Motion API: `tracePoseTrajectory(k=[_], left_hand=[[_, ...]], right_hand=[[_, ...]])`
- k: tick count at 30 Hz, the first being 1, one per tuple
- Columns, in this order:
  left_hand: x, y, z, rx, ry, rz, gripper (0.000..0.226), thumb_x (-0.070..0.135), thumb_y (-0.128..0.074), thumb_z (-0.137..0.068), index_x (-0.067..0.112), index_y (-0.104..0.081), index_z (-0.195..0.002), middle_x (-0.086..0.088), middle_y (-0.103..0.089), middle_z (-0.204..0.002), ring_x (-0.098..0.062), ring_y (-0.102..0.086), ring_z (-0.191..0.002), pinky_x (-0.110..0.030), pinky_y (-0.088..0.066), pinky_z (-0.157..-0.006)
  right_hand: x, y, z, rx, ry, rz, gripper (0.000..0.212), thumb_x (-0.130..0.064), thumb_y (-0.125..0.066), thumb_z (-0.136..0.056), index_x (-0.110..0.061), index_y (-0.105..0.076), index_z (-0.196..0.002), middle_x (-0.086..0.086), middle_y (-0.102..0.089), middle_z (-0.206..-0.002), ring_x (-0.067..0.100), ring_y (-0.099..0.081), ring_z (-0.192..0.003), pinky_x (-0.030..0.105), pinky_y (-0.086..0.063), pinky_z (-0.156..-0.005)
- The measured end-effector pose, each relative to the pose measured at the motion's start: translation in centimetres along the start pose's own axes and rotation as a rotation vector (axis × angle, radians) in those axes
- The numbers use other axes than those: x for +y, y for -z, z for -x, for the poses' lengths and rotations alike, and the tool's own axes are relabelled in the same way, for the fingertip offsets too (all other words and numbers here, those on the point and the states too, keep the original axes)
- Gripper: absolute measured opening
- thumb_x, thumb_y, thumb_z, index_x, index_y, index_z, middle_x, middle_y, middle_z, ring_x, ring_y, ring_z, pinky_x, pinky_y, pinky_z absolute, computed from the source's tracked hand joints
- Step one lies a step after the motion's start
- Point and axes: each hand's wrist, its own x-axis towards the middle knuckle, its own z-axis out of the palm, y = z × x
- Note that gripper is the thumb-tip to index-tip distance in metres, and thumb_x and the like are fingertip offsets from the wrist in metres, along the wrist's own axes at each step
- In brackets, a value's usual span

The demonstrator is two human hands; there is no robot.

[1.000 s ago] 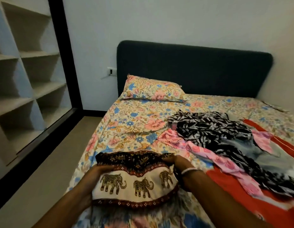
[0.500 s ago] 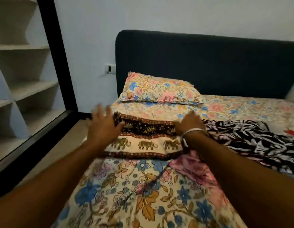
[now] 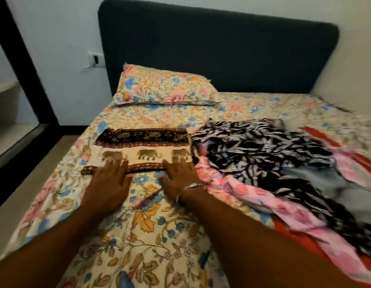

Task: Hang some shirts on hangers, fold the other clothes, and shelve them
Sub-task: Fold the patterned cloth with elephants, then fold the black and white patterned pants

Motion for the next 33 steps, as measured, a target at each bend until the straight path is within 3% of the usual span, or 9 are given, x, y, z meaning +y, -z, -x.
tracePoseTrajectory(k=[4, 7, 9, 12, 15, 18, 21, 28, 33], left_hand=[[2.3, 3.3, 3.6, -0.309, 0.066, -0.046, 0.068, 0.056, -0.019, -0.105, 0.023, -0.003, -0.163, -0.003, 0.002, -0.170, -0.024, -0.005, -0.156, -0.041, -0.016, -0.126], [6.4, 6.9, 4.9, -0.301, 0.068, -0.011, 0.063, 0.058, -0.043, -0.101, 0.023, -0.037, -0.154, -0.008, -0.042, -0.157, -0.026, -0.048, -0.136, -0.035, -0.045, -0.100], [10.6, 8.4, 5.4, -0.163, 0.031, 0.112, 0.060, 0.056, -0.054, -0.098, 0.024, -0.045, -0.148, -0.006, -0.057, -0.145, -0.026, -0.058, -0.125, -0.035, -0.050, -0.091], [17.5, 9.0, 5.5, 0.012, -0.061, 0.290, 0.062, 0.051, -0.064, -0.094, 0.031, -0.044, -0.149, 0.000, -0.063, -0.138, -0.024, -0.063, -0.118, -0.038, -0.055, -0.090], [24.6, 9.3, 5.3, 0.061, -0.142, 0.498, 0.063, 0.040, -0.072, -0.091, 0.030, -0.045, -0.148, -0.001, -0.064, -0.136, -0.022, -0.066, -0.111, -0.040, -0.056, -0.090], [30.6, 9.3, 4.2, 0.074, -0.270, 0.556, 0.066, 0.032, -0.073, -0.091, 0.024, -0.043, -0.150, -0.002, -0.058, -0.142, -0.023, -0.061, -0.119, -0.044, -0.054, -0.097], [34.7, 8.4, 1.7, 0.055, -0.352, 0.536, 0.067, 0.025, -0.072, -0.092, 0.026, -0.041, -0.152, 0.003, -0.048, -0.152, -0.021, -0.051, -0.134, -0.040, -0.048, -0.106], [37.0, 5.6, -2.0, -0.290, -0.504, 0.392, 0.063, 0.015, -0.061, -0.098, 0.019, -0.035, -0.155, -0.009, -0.058, -0.142, -0.026, -0.059, -0.121, -0.039, -0.052, -0.096], [33.6, 5.8, -2.1, -0.152, -0.353, 0.674, 0.065, 0.009, -0.062, -0.097, 0.020, -0.035, -0.154, -0.002, -0.058, -0.139, -0.017, -0.060, -0.114, -0.025, -0.053, -0.080]], right_hand=[[1.6, 2.1, 6.6, -0.068, -0.002, -0.171, 0.067, -0.056, -0.045, -0.099, -0.026, -0.028, -0.157, 0.005, -0.020, -0.166, 0.025, -0.021, -0.151, 0.040, -0.017, -0.122], [5.1, 4.2, 11.7, 0.346, -0.181, -0.448, 0.047, -0.043, -0.062, -0.087, -0.022, -0.063, -0.129, 0.006, -0.063, -0.132, 0.027, -0.058, -0.123, 0.034, -0.047, -0.100], [8.3, 6.0, 15.2, 0.675, -0.351, -0.511, 0.028, -0.033, -0.066, -0.082, -0.020, -0.071, -0.107, 0.004, -0.071, -0.109, 0.026, -0.065, -0.105, 0.037, -0.052, -0.088], [11.9, 9.1, 18.1, 0.900, -0.622, -0.562, 0.021, -0.023, -0.067, -0.080, -0.023, -0.066, -0.100, 0.007, -0.063, -0.107, 0.030, -0.061, -0.104, 0.039, -0.052, -0.088], [14.3, 11.7, 18.1, 0.930, -0.753, -0.727, 0.046, -0.022, -0.072, -0.078, -0.016, -0.055, -0.120, 0.015, -0.052, -0.126, 0.035, -0.052, -0.115, 0.038, -0.045, -0.091], [16.2, 11.9, 16.5, 0.923, -0.737, -1.130, 0.062, -0.017, -0.075, -0.079, -0.015, -0.046, -0.133, 0.016, -0.042, -0.139, 0.033, -0.052, -0.116, 0.039, -0.045, -0.096], [17.4, 10.1, 13.7, 0.849, -0.634, -1.553, 0.049, -0.009, -0.071, -0.086, -0.015, -0.056, -0.132, 0.015, -0.055, -0.136, 0.032, -0.060, -0.111, 0.043, -0.054, -0.093], [16.9, 6.3, 10.0, 0.965, -0.577, -1.707, 0.056, -0.006, -0.059, -0.092, -0.014, -0.048, -0.146, 0.010, -0.043, -0.149, 0.029, -0.049, -0.132, 0.049, -0.045, -0.109], [13.5, 6.2, 10.5, 1.021, -0.424, -1.376, 0.035, -0.024, -0.057, -0.097, -0.023, -0.065, -0.130, -0.018, -0.048, -0.126, 0.015, -0.045, -0.130, 0.037, -0.039, -0.112]])
